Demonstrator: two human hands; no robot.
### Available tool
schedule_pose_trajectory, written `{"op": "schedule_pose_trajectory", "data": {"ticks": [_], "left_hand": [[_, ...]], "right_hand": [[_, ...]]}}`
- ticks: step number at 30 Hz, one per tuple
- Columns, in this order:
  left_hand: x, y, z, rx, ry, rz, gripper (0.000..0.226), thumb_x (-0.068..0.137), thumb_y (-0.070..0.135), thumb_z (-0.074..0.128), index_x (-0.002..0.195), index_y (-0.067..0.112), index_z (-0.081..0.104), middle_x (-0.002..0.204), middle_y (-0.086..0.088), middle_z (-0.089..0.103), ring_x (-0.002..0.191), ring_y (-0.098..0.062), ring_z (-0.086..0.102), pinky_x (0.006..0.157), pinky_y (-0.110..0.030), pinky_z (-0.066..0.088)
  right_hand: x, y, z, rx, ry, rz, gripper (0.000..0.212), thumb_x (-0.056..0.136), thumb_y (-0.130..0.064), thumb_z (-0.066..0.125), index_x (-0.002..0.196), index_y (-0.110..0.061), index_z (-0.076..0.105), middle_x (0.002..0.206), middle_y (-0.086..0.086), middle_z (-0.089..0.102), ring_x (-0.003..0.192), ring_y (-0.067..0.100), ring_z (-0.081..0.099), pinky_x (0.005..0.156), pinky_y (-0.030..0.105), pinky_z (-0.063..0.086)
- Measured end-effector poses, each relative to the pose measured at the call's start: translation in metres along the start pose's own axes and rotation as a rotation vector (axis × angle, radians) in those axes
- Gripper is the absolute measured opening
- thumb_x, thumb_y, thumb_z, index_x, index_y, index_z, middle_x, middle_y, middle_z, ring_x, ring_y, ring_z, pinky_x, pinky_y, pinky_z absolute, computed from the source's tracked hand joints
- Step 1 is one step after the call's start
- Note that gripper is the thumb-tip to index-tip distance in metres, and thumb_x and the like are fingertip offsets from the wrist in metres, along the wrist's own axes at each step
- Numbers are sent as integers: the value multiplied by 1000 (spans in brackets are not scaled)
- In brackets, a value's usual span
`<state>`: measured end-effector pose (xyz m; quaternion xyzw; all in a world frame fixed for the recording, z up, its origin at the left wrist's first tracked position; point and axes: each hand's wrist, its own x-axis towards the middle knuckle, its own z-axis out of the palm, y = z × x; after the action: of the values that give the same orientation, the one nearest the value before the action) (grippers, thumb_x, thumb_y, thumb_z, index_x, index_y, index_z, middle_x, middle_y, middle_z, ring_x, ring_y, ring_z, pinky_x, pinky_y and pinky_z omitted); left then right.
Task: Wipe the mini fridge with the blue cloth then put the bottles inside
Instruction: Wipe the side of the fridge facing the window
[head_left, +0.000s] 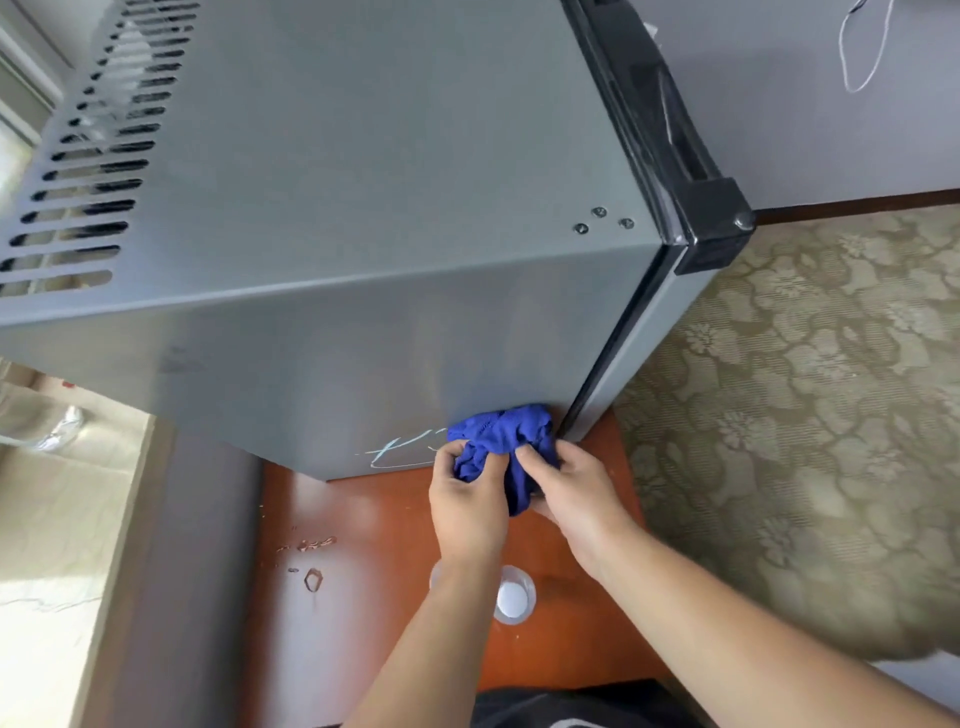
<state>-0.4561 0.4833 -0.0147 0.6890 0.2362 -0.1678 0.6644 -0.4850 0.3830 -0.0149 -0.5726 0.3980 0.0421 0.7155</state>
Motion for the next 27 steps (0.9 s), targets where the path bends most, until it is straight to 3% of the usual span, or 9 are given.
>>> {"op": "schedule_pose_trajectory", "data": {"ticks": [2,4,7,10,13,19,22,24,27], "left_hand": [[5,-6,17,18,-26,-88,13,85,14,72,96,14,66,63,5,60,60,-16,49,58,-29,46],[13,-14,35,37,-70,-199,8,83,12,73,88,15,67,64,2,62,63,-19,53,60,-33,52],[26,-28,58,43,-133,-339,17,77,16,78,91,17,68,72,-3,69,68,-25,63,77,-54,64],[33,-34,65,39,-154,-410,29,77,18,79,103,16,67,81,-6,74,73,-27,69,82,-57,63],[38,-34,58,26,-154,-404,16,82,12,79,92,18,68,81,-6,76,75,-26,71,86,-57,62],[48,-27,9,-24,-75,-345,11,85,7,76,93,13,71,98,-20,79,86,-37,75,90,-63,59],[48,-15,-34,-58,1,-257,15,86,11,75,101,13,72,100,-22,78,83,-36,74,88,-64,59],[43,-2,-65,-92,59,-185,17,90,11,73,107,13,70,103,-25,76,79,-31,71,81,-57,60],[34,23,-109,-172,166,-58,19,96,11,68,114,13,67,100,-19,76,81,-28,67,73,-44,54]], "right_hand": [[10,4,-14,44,71,63,23,90,-23,73,109,-11,72,106,13,78,100,30,76,91,53,61],[18,7,-26,99,153,114,27,94,-18,71,119,-9,64,112,14,75,101,29,75,86,47,64],[29,15,-43,106,219,144,32,96,-20,70,124,-14,58,113,10,73,102,27,75,89,48,63],[35,22,-48,80,208,176,27,97,-30,68,119,-14,62,114,12,75,102,27,75,93,51,61],[37,18,-38,129,169,226,36,98,-40,64,117,-9,61,109,14,75,102,29,75,91,48,62],[33,12,10,63,93,254,21,98,-24,65,113,-9,63,110,18,73,101,37,74,89,55,61],[30,25,46,-56,32,151,29,72,-51,70,91,-29,67,97,7,78,93,31,76,88,56,60],[22,30,74,-109,-56,70,36,65,-59,65,90,-34,66,92,0,78,90,25,76,87,53,60],[-3,18,122,-197,-187,-49,42,68,-59,61,97,-29,66,93,-3,78,90,18,74,89,46,60]]}}
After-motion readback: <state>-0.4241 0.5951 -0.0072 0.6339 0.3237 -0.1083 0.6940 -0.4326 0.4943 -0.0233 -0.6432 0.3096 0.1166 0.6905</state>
